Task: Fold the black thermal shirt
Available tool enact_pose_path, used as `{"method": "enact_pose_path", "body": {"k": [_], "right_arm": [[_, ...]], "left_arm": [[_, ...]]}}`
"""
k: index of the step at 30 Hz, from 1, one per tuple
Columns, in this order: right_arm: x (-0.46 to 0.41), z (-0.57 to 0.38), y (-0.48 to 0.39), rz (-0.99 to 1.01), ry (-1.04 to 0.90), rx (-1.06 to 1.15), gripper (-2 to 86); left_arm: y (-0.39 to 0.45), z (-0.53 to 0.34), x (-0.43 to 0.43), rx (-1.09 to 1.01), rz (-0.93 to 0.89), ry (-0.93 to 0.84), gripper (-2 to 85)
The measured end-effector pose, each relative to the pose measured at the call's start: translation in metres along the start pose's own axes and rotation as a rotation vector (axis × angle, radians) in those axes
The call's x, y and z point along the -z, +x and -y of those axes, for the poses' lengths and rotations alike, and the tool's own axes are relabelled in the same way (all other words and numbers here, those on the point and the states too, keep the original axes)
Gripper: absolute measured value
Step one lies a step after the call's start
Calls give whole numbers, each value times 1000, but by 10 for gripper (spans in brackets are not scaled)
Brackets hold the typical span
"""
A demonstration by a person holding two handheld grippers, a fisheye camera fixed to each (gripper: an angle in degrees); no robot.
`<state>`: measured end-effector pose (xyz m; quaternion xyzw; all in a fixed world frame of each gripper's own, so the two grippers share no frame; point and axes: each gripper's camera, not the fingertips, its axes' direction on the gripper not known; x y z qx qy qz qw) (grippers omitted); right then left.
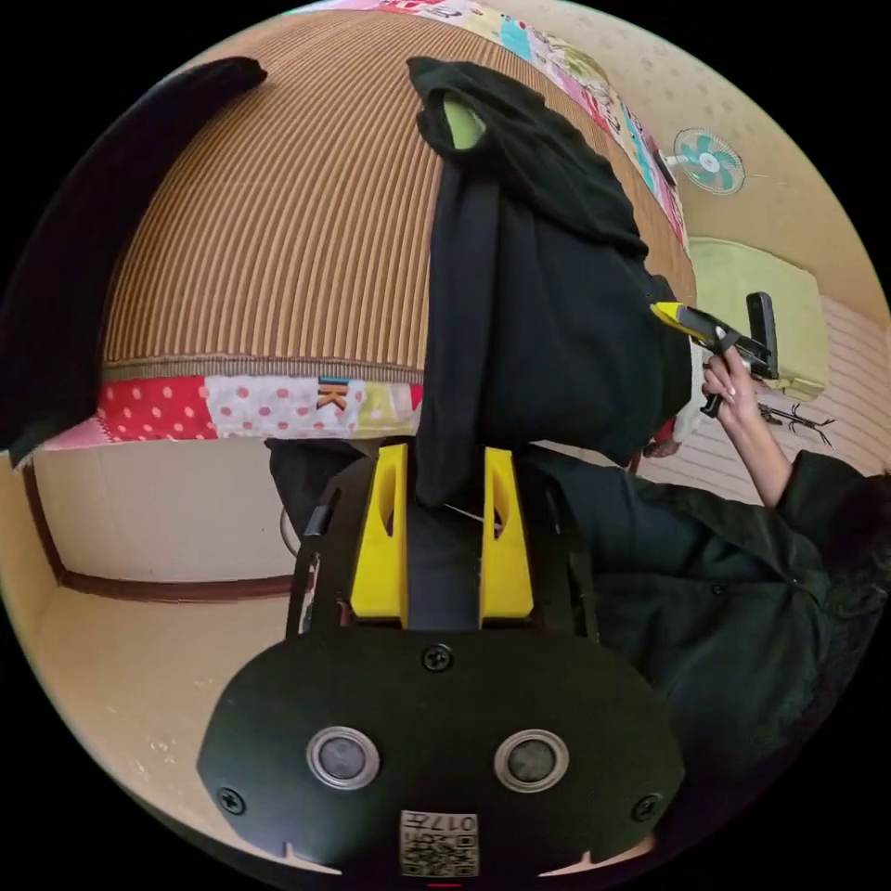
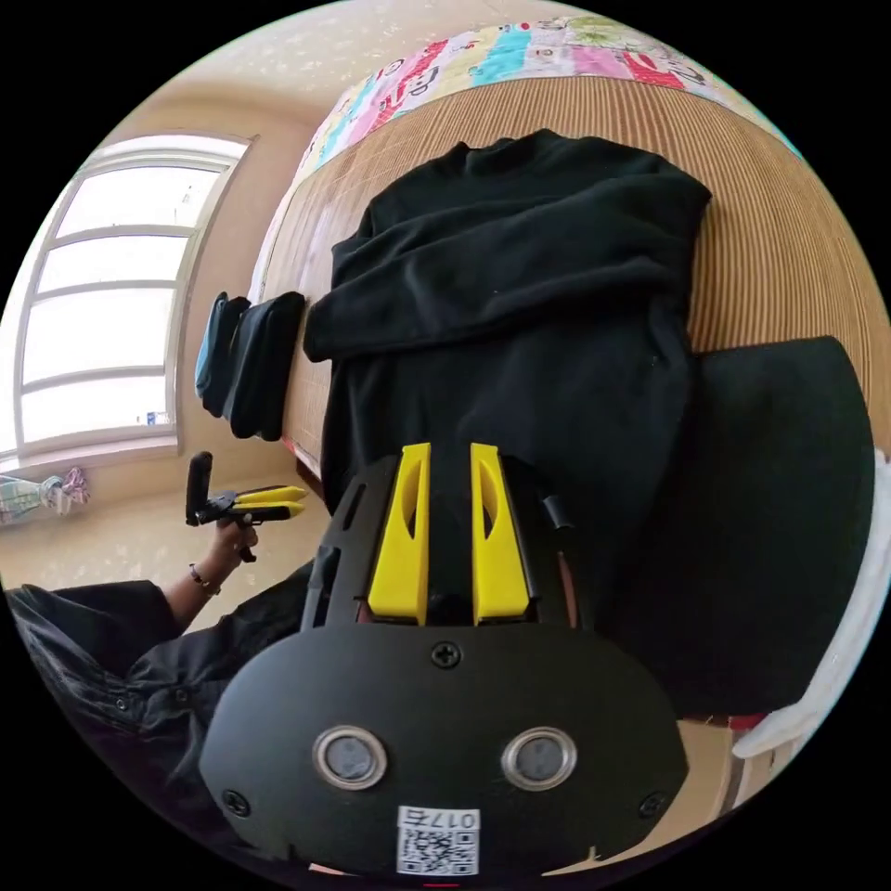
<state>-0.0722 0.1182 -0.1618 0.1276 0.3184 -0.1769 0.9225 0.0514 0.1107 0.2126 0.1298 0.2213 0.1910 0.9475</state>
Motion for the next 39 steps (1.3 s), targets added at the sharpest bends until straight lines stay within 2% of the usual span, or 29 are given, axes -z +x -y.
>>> {"method": "enact_pose_path", "body": {"k": [3, 8, 11, 12, 15, 17, 21, 23, 26, 28, 29, 31, 34, 39], "right_arm": [[13, -53, 25, -100, -91, -60, 97], [3, -118, 58, -68, -195, -190, 117], [-20, -135, 72, -4, -249, -196, 126], [-34, -137, 76, 34, -296, -181, 127], [-63, -136, 88, 67, -345, -150, 120], [-75, -134, 101, 32, -345, -149, 101], [-80, -142, 123, 196, -340, -199, 50], [-60, -149, 120, 238, -331, -136, 42], [-2, -169, 126, 436, -262, -54, 36], [56, -193, 140, 763, -137, 16, 33], [68, -199, 143, 827, -111, 32, 33], [102, -220, 157, 1006, -3, 44, 31], [115, -222, 175, 1221, 140, 50, 29], [114, -133, 195, 1371, 344, 82, 28]], "left_arm": [[-25, 7, -20, -14, -40, -91, 164], [-36, 32, -45, -77, -27, -184, 163], [-41, 40, -51, -129, -44, -218, 93], [-43, 39, -46, -156, -47, -216, 46], [-48, 28, -26, -183, -44, -220, 34], [-53, 16, -9, -195, -100, -224, 30], [-65, -14, 46, -176, -320, -145, 16], [-69, -28, 72, -184, -414, -108, 13], [-78, -54, 118, -169, -521, -28, 10], [-87, -82, 155, -77, -604, 109, 9], [-88, -90, 162, -64, -653, 151, 9], [-90, -121, 180, -28, -873, 291, 9], [-91, -140, 181, 54, -1040, 403, 10], [-104, -85, 177, 175, -1262, 565, 15]]}}
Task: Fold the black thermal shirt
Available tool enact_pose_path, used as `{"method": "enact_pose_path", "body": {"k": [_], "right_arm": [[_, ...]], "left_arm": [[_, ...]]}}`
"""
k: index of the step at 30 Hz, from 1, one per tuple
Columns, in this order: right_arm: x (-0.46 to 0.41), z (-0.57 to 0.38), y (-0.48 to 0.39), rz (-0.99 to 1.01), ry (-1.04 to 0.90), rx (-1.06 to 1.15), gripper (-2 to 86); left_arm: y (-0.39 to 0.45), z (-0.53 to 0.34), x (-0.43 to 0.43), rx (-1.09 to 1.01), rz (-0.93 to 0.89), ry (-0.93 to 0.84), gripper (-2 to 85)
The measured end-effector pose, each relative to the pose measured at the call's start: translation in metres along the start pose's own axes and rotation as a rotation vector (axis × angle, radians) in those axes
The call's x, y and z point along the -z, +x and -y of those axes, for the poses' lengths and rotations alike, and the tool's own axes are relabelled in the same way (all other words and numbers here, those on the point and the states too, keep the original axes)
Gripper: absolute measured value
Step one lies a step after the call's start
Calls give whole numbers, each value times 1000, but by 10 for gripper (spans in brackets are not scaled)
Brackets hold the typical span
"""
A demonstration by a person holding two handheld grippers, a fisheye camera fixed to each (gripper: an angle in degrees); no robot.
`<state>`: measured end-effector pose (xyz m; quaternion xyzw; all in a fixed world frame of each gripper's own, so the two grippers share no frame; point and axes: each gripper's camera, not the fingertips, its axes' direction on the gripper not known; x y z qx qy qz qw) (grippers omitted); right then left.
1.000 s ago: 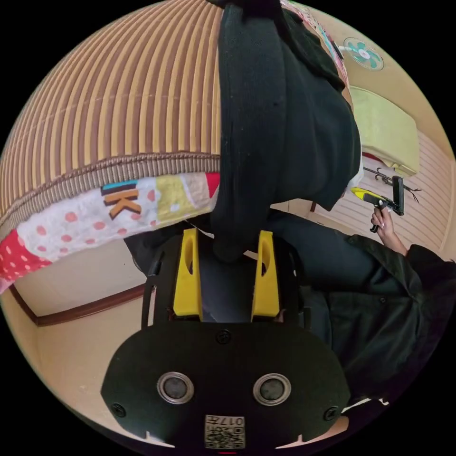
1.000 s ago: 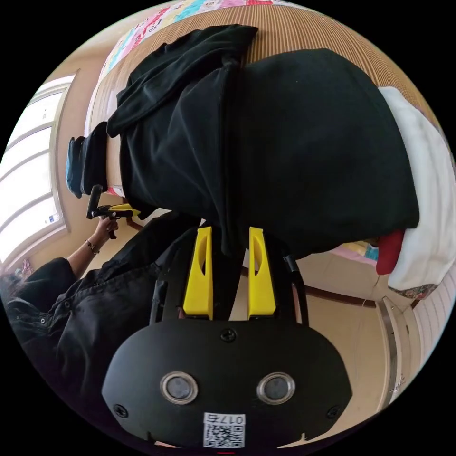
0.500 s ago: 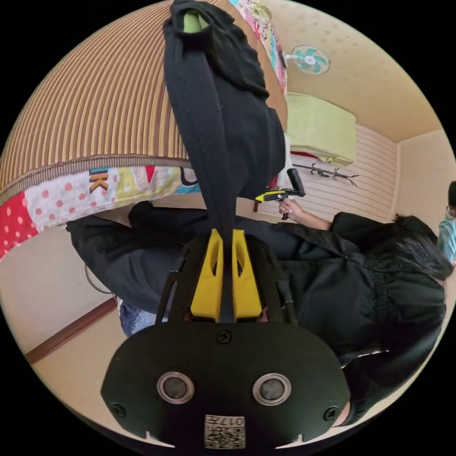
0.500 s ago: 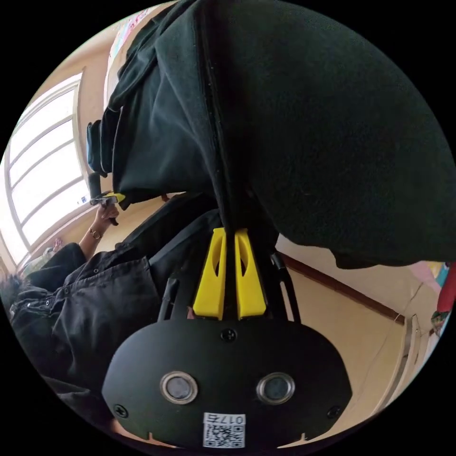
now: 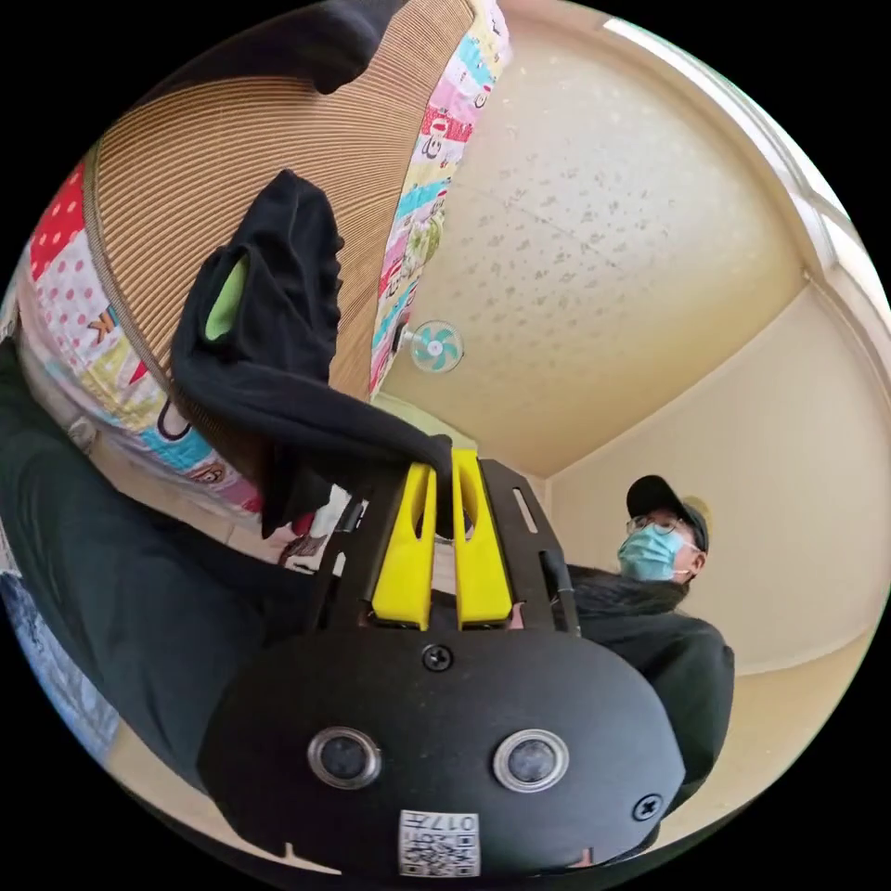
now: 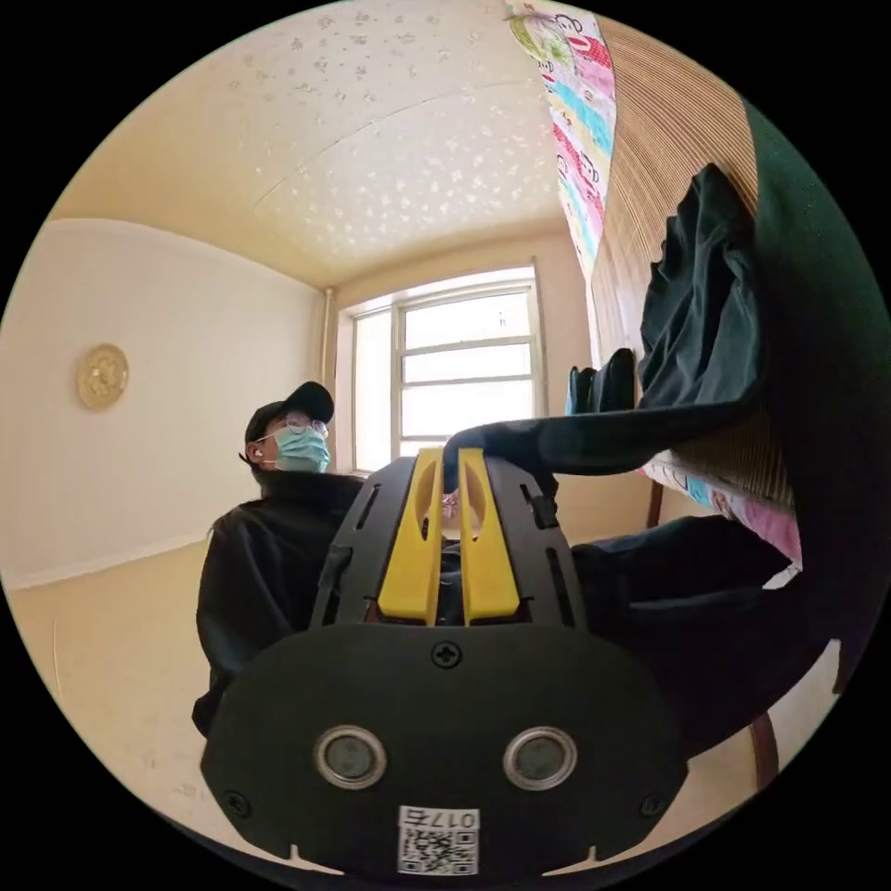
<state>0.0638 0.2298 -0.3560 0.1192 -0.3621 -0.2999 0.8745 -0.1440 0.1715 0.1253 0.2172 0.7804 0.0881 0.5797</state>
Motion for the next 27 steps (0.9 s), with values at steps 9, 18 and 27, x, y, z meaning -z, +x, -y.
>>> {"method": "enact_pose_path", "body": {"k": [9, 18, 27], "right_arm": [[-4, 213, 85, -295, 407, -143, 38], [-121, 184, 94, -1191, -41, 70, 32], [-228, 160, 199, -1349, -388, 138, 13]], "left_arm": [[4, 197, -61, -162, 256, 92, 123], [-41, 109, -71, -153, 945, -56, 160], [-141, 71, -60, 162, 496, 261, 69]]}}
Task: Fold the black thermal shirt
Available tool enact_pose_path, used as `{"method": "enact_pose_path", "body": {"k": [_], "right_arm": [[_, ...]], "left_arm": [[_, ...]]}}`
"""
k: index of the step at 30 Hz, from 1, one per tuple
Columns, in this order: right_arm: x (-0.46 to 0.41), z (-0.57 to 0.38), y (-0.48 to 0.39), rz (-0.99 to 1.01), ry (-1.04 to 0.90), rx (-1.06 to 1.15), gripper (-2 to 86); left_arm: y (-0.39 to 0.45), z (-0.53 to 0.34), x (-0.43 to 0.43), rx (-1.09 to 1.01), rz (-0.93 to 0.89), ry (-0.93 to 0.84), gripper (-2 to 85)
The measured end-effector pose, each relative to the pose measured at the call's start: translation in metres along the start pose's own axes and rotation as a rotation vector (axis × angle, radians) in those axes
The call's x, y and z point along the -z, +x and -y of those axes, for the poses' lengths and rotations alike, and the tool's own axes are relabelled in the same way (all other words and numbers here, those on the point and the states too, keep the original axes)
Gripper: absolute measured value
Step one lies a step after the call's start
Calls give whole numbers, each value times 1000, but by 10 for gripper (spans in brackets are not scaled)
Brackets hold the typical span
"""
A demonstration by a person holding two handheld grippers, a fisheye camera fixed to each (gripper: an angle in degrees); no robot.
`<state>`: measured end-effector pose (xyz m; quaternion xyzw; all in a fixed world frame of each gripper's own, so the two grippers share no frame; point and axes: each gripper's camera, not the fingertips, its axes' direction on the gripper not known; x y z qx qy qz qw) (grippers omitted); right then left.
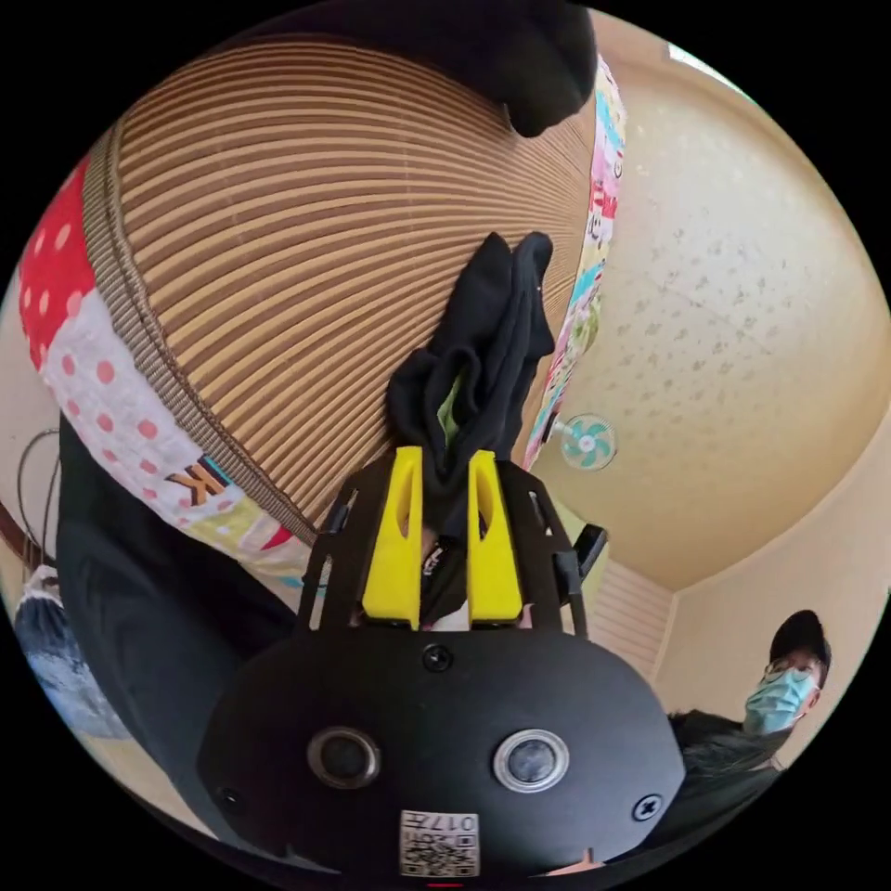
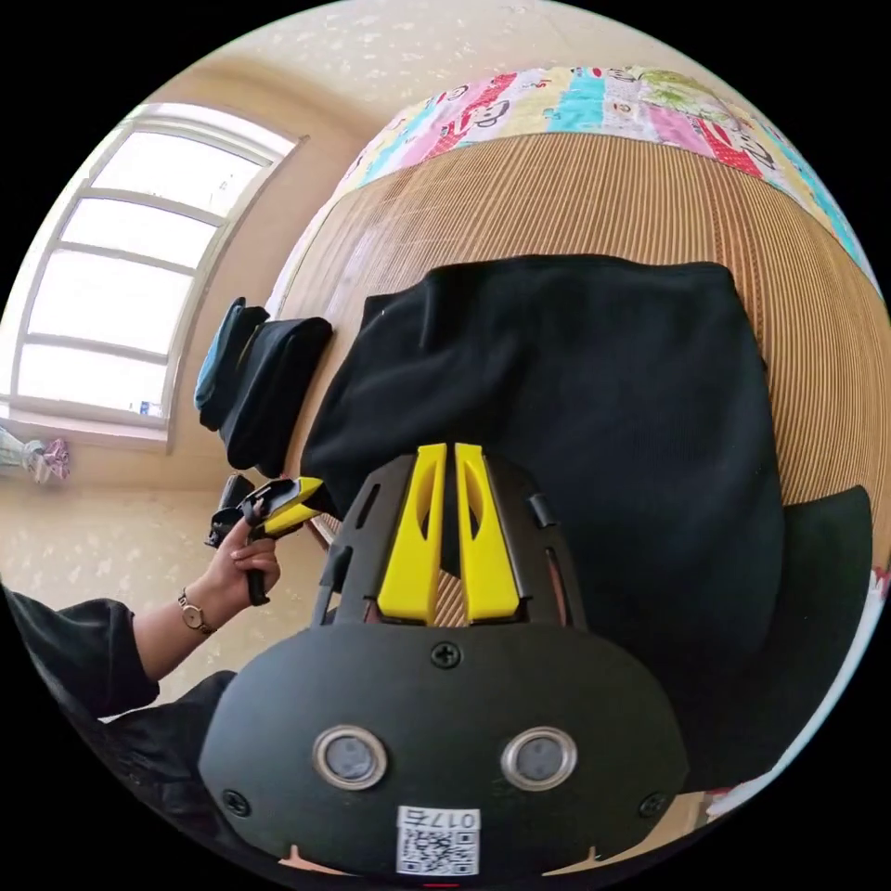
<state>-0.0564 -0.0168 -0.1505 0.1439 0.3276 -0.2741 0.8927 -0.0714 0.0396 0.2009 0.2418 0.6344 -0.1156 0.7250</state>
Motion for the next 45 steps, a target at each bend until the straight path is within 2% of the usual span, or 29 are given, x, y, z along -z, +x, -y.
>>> {"method": "enact_pose_path", "body": {"k": [3, 5, 8, 9, 10, 11, 16, 19, 22, 24, 27, 30, 33, 36, 38, 41, 43, 45], "right_arm": [[-60, 1, 4, 19, -173, -117, 8], [-73, -10, -1, 114, -114, -156, 6], [-88, -17, -16, 331, -149, -107, 4], [-87, -20, -19, 477, -169, -62, 4], [-77, -28, -19, 584, -142, -15, 4], [-71, -33, -18, 607, -128, -4, 4], [-20, -90, 37, 629, -138, -67, 5], [-4, -124, 85, 605, -171, -175, 6], [14, -150, 125, 554, -171, -264, 10], [21, -159, 140, 544, -178, -302, 16], [25, -170, 157, 622, -161, -346, 42], [15, -178, 168, 731, -133, -415, 86], [-2, -186, 172, 870, -86, -509, 128], [-20, -189, 171, 1019, 4, -586, 152], [-32, -191, 172, 1074, 61, -654, 168], [-52, -192, 170, 1141, 157, -765, 206], [-60, -188, 168, 1133, 227, -826, 233], [-63, -183, 165, 1135, 296, -871, 247]], "left_arm": [[26, -1, 18, -100, 51, 36, 64], [60, -6, 31, -233, 154, 57, 64], [122, -24, 40, -465, 265, 81, 65], [145, -32, 32, -551, 287, 57, 65], [169, -42, 16, -653, 325, -6, 65], [181, -48, 6, -709, 349, -42, 65], [243, -136, -122, -1158, 501, -342, 65], [226, -181, -202, -1250, 530, -542, 66], [188, -205, -259, -1205, 584, -726, 85], [175, -209, -263, -1171, 548, -775, 97], [173, -189, -220, -1074, 462, -617, 111], [152, -140, -167, -851, 543, -392, 150], [103, -89, -143, -592, 584, -352, 189], [49, -62, -158, -392, 401, -507, 197], [32, -62, -176, -335, 357, -587, 178], [25, -68, -186, -273, 346, -576, 136], [31, -79, -181, -227, 186, -572, 102], [45, -91, -176, -221, 104, -587, 93]]}}
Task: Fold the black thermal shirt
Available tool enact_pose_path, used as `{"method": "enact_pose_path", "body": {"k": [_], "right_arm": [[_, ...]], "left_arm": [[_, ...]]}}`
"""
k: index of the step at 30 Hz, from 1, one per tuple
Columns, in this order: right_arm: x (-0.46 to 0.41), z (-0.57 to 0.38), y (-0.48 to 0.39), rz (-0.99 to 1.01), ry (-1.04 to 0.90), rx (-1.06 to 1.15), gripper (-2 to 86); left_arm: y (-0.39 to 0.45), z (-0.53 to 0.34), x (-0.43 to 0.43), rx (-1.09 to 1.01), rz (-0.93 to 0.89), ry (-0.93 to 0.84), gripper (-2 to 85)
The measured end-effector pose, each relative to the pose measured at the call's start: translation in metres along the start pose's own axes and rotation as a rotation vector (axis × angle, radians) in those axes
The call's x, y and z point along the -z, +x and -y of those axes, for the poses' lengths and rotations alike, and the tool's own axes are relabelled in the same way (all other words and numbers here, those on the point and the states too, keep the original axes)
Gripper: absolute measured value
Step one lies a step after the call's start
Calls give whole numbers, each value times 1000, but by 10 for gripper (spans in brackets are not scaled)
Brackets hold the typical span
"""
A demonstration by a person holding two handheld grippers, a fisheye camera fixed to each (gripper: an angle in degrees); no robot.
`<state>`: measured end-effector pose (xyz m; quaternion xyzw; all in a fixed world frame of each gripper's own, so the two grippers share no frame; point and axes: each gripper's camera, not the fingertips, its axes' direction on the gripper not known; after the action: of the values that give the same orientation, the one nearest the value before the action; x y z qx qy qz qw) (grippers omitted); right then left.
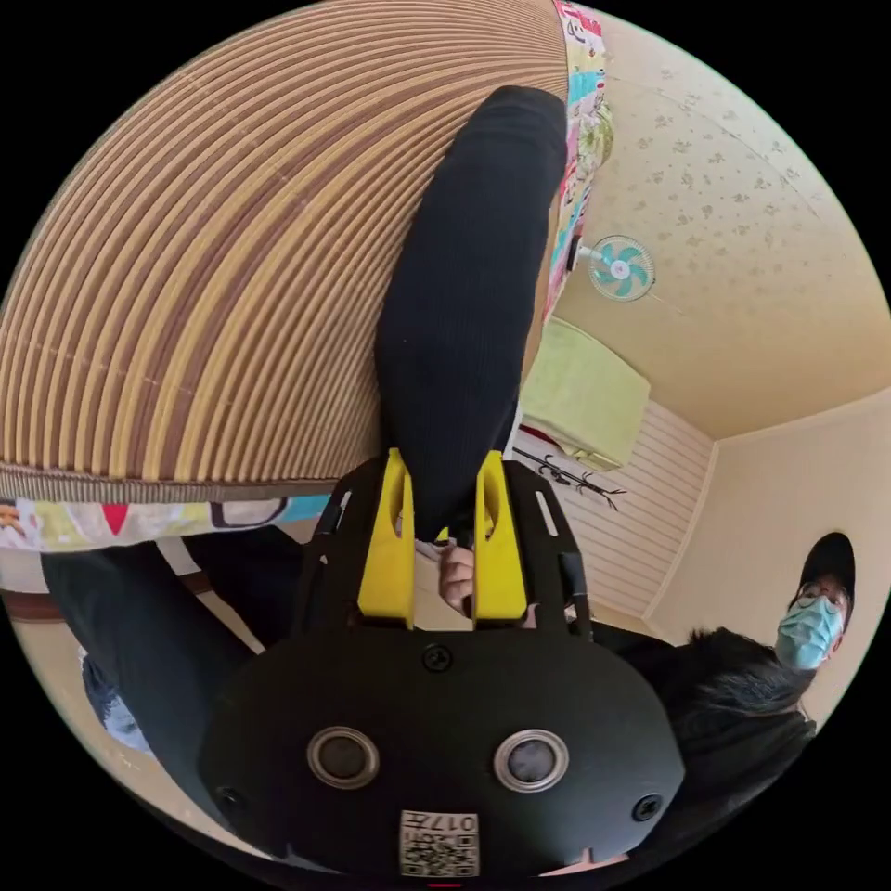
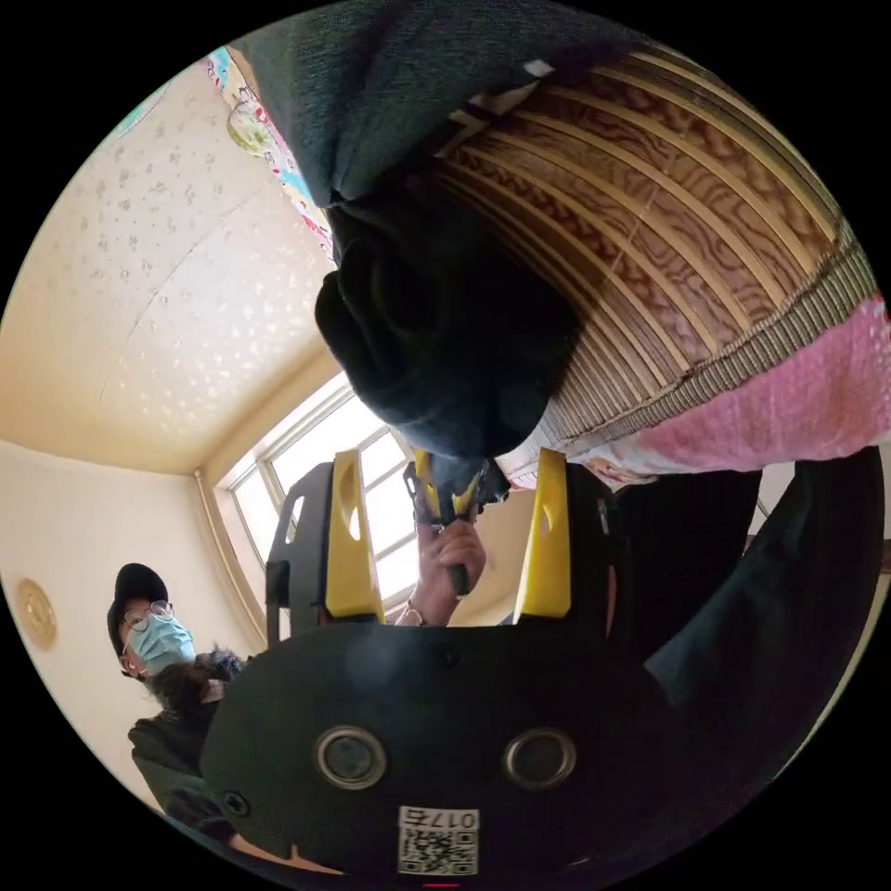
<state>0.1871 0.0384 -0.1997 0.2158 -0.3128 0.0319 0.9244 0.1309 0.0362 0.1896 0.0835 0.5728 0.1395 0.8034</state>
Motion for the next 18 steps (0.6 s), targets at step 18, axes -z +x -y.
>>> {"method": "enact_pose_path", "body": {"k": [18], "right_arm": [[-325, -84, -156, 368, -92, 451, 115]], "left_arm": [[220, -54, 280, -566, 205, 114, 77]]}}
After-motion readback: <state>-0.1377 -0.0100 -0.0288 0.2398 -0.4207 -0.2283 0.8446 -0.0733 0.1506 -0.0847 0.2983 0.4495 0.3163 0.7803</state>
